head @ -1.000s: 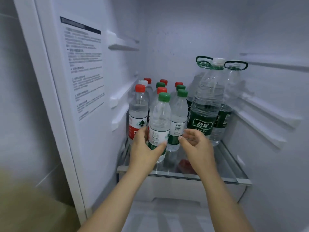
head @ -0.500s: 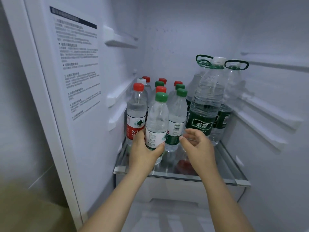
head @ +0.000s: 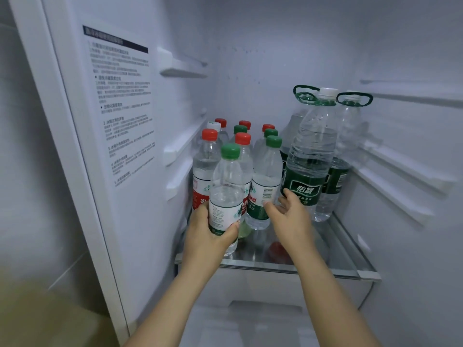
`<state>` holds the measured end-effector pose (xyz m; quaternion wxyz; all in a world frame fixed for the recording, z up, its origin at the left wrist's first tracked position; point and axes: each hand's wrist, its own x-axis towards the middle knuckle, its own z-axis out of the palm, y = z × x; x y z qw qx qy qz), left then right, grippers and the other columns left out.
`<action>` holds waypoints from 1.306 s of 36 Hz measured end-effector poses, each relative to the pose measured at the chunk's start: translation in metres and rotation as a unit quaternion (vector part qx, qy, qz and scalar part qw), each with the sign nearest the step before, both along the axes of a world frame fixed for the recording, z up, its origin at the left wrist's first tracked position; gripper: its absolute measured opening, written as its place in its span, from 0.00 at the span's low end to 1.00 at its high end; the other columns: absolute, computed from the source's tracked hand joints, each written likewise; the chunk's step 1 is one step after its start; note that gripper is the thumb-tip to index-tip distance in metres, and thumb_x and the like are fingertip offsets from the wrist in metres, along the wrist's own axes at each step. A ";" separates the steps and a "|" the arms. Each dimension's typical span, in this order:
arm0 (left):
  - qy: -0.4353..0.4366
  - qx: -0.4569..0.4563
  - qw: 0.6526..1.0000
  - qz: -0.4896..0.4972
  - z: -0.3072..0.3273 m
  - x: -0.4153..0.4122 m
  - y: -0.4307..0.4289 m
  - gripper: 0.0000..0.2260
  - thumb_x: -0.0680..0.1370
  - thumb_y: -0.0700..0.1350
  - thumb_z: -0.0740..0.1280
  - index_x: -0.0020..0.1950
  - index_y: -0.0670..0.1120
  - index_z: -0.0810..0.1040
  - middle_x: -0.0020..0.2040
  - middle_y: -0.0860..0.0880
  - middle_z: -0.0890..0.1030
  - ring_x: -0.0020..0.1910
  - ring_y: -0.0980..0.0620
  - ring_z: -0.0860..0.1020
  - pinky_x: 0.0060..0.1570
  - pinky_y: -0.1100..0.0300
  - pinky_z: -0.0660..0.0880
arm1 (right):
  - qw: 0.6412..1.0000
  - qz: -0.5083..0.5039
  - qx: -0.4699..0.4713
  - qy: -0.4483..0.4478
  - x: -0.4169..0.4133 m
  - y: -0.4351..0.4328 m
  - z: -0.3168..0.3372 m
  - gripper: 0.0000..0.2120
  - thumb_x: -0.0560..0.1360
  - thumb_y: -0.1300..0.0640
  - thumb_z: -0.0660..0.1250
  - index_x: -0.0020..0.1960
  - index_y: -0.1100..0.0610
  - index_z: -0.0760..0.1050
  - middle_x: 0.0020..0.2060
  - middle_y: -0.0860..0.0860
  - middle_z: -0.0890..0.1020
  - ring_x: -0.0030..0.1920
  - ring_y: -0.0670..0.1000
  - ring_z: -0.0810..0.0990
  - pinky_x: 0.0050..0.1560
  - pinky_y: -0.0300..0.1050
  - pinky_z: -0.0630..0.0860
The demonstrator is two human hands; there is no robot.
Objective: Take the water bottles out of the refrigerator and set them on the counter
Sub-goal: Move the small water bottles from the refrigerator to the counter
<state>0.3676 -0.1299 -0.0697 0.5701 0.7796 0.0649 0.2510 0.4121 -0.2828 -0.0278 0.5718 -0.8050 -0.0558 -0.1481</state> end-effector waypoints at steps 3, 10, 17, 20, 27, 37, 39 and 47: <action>0.002 0.003 1.000 -0.003 -0.001 0.000 0.001 0.26 0.62 0.59 0.70 0.58 0.56 0.74 0.55 0.55 0.80 0.52 0.56 0.80 0.52 0.51 0.79 | 1.000 0.004 -0.020 -0.001 0.006 0.003 -0.006 0.23 0.76 0.56 0.69 0.70 0.53 0.69 0.57 0.44 0.77 0.59 0.46 0.76 0.58 0.40 0.70; 0.011 0.004 1.000 0.001 0.000 0.000 0.000 0.28 0.61 0.60 0.70 0.59 0.55 0.73 0.55 0.54 0.80 0.52 0.56 0.79 0.51 0.52 0.79 | 0.999 0.004 -0.044 0.009 0.019 0.008 -0.016 0.19 0.74 0.55 0.70 0.63 0.49 0.73 0.52 0.43 0.79 0.56 0.47 0.78 0.55 0.41 0.72; 0.014 0.002 1.000 0.003 -0.001 0.000 0.000 0.28 0.61 0.60 0.70 0.60 0.55 0.74 0.55 0.54 0.80 0.53 0.55 0.80 0.52 0.51 0.79 | 0.998 -0.019 -0.058 0.010 0.025 0.013 -0.018 0.21 0.73 0.53 0.72 0.63 0.55 0.72 0.55 0.50 0.82 0.54 0.50 0.79 0.52 0.43 0.73; 0.018 0.005 1.000 0.005 0.001 0.000 0.000 0.28 0.61 0.60 0.70 0.60 0.55 0.74 0.55 0.54 0.80 0.53 0.55 0.80 0.52 0.52 0.79 | 0.998 -0.033 -0.060 0.007 0.027 0.014 -0.017 0.19 0.73 0.52 0.72 0.61 0.56 0.73 0.54 0.50 0.82 0.50 0.48 0.78 0.49 0.42 0.72; 0.024 -0.005 1.000 0.011 0.002 -0.002 -0.002 0.29 0.60 0.60 0.70 0.60 0.54 0.74 0.55 0.54 0.81 0.53 0.54 0.80 0.53 0.49 0.79 | 0.994 -0.084 -0.069 0.002 0.030 0.015 -0.016 0.21 0.68 0.47 0.76 0.56 0.57 0.76 0.50 0.52 0.84 0.49 0.52 0.82 0.46 0.45 0.77; 0.025 -0.002 1.000 0.011 0.005 -0.004 -0.003 0.27 0.61 0.59 0.70 0.60 0.56 0.74 0.55 0.54 0.80 0.54 0.54 0.80 0.53 0.49 0.79 | 0.986 -0.133 -0.094 -0.024 -0.001 0.009 -0.023 0.27 0.65 0.40 0.75 0.58 0.51 0.74 0.47 0.45 0.82 0.47 0.49 0.81 0.43 0.44 0.73; 0.025 -0.004 1.000 0.010 0.005 -0.004 -0.003 0.28 0.61 0.59 0.71 0.60 0.56 0.74 0.55 0.55 0.80 0.54 0.54 0.80 0.53 0.49 0.79 | 0.989 -0.119 -0.083 -0.021 -0.004 0.007 -0.028 0.30 0.63 0.39 0.75 0.60 0.50 0.70 0.48 0.45 0.81 0.49 0.49 0.80 0.47 0.48 0.77; 0.031 -0.012 0.999 0.005 0.008 -0.007 -0.004 0.23 0.65 0.52 0.74 0.57 0.57 0.73 0.55 0.54 0.81 0.52 0.56 0.80 0.51 0.55 0.78 | 1.000 0.016 -0.010 0.002 -0.004 -0.001 -0.021 0.30 0.65 0.51 0.79 0.62 0.48 0.68 0.50 0.41 0.79 0.52 0.43 0.78 0.42 0.29 0.70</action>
